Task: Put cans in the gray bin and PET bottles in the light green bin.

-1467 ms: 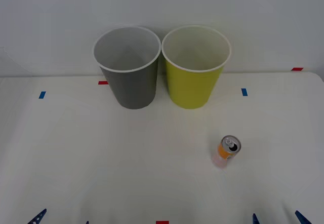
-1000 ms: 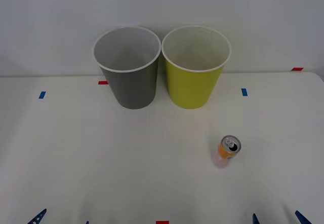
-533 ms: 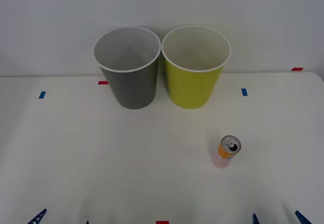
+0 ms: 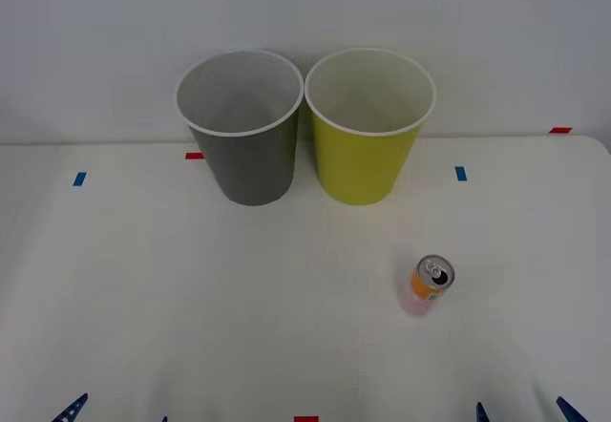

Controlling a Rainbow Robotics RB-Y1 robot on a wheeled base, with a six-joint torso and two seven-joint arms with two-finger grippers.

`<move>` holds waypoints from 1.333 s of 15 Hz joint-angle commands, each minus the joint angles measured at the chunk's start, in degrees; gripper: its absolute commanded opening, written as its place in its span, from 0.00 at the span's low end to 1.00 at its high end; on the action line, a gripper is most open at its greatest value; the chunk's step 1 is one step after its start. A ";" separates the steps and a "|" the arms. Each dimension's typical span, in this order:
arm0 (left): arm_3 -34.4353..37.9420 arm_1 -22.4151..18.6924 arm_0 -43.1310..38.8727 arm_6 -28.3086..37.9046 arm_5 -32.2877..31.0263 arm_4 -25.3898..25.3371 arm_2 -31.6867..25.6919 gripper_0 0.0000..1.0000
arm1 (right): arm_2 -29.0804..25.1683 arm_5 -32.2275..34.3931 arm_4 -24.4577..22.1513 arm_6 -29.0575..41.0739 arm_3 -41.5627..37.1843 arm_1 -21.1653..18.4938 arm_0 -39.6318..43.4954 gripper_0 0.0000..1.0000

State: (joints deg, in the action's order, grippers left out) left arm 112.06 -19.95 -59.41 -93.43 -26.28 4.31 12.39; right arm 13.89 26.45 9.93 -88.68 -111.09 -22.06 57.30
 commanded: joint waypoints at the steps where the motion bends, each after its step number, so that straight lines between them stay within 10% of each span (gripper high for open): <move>1: 0.00 0.00 0.00 0.00 0.00 -0.01 0.00 1.00 | 0.00 0.00 0.00 0.00 0.00 0.00 0.00 1.00; 20: 0.00 0.00 0.00 0.00 0.00 -0.01 0.00 1.00 | 0.00 0.00 0.00 0.00 0.00 0.00 0.00 1.00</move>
State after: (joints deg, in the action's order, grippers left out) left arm 112.06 -19.95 -59.41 -93.43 -26.28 4.31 12.39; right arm 13.89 26.45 9.93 -88.68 -111.09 -22.06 57.30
